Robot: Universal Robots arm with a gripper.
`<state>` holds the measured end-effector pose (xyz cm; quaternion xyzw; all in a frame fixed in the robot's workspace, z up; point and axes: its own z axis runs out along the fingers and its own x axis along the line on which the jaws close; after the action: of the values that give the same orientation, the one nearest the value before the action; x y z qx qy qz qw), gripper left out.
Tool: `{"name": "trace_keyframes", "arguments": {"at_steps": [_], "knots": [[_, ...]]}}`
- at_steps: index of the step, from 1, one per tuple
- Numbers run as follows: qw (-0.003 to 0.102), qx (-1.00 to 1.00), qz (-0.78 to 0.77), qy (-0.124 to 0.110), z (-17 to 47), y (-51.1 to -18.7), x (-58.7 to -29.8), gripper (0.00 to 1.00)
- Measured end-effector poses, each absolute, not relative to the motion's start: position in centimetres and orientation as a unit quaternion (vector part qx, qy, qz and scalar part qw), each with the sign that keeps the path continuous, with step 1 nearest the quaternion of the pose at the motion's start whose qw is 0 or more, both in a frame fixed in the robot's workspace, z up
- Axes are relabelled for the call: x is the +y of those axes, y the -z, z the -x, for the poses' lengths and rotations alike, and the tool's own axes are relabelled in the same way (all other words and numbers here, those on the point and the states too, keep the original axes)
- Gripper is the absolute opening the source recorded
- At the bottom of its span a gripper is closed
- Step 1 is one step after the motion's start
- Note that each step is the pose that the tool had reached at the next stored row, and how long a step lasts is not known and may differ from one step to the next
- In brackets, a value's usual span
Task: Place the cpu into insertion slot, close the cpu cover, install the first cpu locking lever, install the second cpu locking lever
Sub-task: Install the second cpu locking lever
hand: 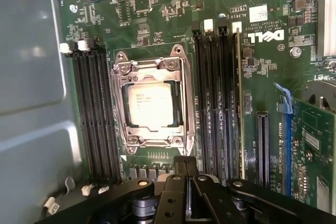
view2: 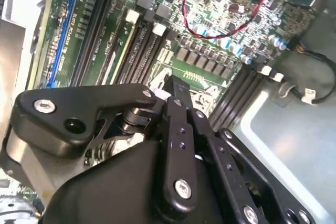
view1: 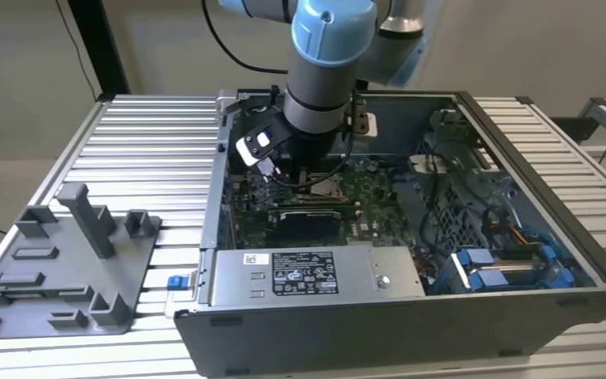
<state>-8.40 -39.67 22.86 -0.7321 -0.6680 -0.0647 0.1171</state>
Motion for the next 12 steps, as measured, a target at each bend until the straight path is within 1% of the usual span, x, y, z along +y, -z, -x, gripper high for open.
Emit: {"name": "trace_keyframes", "arguments": {"at_steps": [4,12], "knots": [[0.117,-0.668,0.732,0.065,8.4,-24.4,-39.7,0.00],[0.118,-0.668,0.732,0.066,7.7,-26.3,-39.7,0.00]]}}
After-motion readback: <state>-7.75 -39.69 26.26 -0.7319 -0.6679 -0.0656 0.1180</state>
